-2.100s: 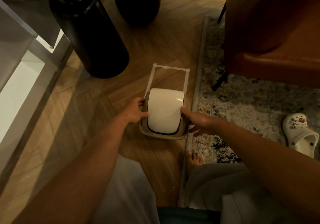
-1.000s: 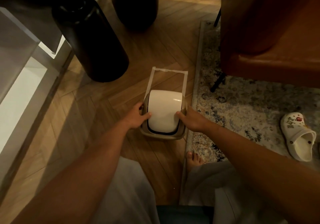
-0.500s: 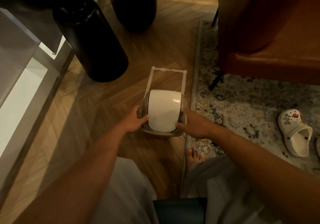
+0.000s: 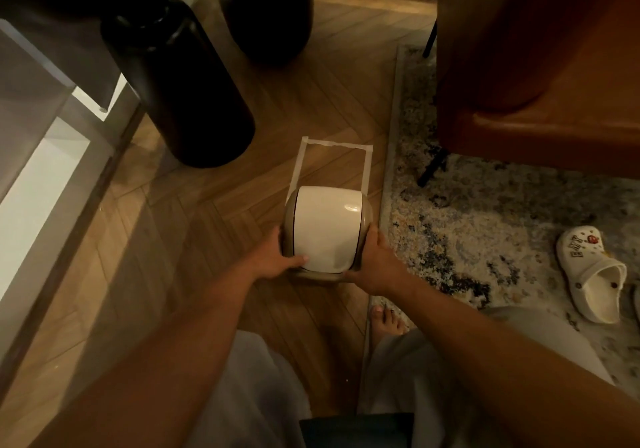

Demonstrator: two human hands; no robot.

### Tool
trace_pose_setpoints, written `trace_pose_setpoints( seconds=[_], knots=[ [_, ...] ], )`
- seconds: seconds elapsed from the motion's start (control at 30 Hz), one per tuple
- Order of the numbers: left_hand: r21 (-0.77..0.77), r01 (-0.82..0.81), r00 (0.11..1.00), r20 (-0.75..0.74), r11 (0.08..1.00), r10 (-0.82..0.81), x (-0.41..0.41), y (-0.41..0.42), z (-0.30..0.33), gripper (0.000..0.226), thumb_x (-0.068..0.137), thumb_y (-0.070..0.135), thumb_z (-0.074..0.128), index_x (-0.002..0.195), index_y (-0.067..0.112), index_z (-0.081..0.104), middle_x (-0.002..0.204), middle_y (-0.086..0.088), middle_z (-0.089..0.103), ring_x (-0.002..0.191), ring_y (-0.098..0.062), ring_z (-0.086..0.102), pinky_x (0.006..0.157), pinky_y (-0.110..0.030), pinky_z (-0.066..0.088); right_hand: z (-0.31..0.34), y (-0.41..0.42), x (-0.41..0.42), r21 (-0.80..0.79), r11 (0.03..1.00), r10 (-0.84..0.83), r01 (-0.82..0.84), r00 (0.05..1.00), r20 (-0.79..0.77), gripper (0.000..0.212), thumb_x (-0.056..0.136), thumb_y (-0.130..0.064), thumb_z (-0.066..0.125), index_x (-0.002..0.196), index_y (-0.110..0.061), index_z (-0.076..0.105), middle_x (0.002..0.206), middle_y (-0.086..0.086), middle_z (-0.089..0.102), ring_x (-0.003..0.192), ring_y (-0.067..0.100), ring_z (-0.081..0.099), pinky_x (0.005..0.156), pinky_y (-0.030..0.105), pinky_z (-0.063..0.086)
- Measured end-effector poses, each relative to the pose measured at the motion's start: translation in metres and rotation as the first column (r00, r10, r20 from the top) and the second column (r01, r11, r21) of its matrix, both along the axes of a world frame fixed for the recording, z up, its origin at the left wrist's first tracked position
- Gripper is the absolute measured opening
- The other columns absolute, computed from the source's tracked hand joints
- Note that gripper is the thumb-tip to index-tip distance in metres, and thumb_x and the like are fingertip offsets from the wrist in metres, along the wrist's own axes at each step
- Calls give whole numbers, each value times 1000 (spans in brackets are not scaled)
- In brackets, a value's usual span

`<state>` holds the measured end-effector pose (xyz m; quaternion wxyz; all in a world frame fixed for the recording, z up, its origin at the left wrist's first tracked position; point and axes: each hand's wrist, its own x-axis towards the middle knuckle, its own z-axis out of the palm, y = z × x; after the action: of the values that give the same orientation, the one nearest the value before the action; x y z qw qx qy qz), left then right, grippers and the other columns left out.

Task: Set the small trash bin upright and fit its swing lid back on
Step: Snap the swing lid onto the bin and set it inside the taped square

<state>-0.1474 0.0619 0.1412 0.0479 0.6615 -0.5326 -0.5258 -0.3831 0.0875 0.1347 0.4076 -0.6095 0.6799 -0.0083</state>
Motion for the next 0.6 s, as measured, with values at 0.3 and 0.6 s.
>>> trace_pose_setpoints(
  seconds=[0.3, 0.6],
  knots=[
    [1, 97, 992, 77, 995, -97, 4, -9, -14, 105, 77, 23, 81, 156, 18, 12, 159, -10, 29, 147, -28, 28, 118, -43, 25, -19, -9, -8, 63, 996, -65, 56, 988, 139, 133, 63, -33, 94, 156, -11, 2, 155, 12, 36, 135, 30, 46, 99, 32, 41],
    [-96, 30, 996, 81, 995, -22, 10, -17, -22, 102, 76, 17, 82, 155, 17, 17, 159, -9, 32, 147, -27, 29, 118, -41, 25, -24, -26, -7, 3, 999, 52, -53, 993, 102, 132, 66, -32, 91, 156, -19, -5, 150, 12, 45, 132, 31, 50, 102, 37, 45]
  ],
)
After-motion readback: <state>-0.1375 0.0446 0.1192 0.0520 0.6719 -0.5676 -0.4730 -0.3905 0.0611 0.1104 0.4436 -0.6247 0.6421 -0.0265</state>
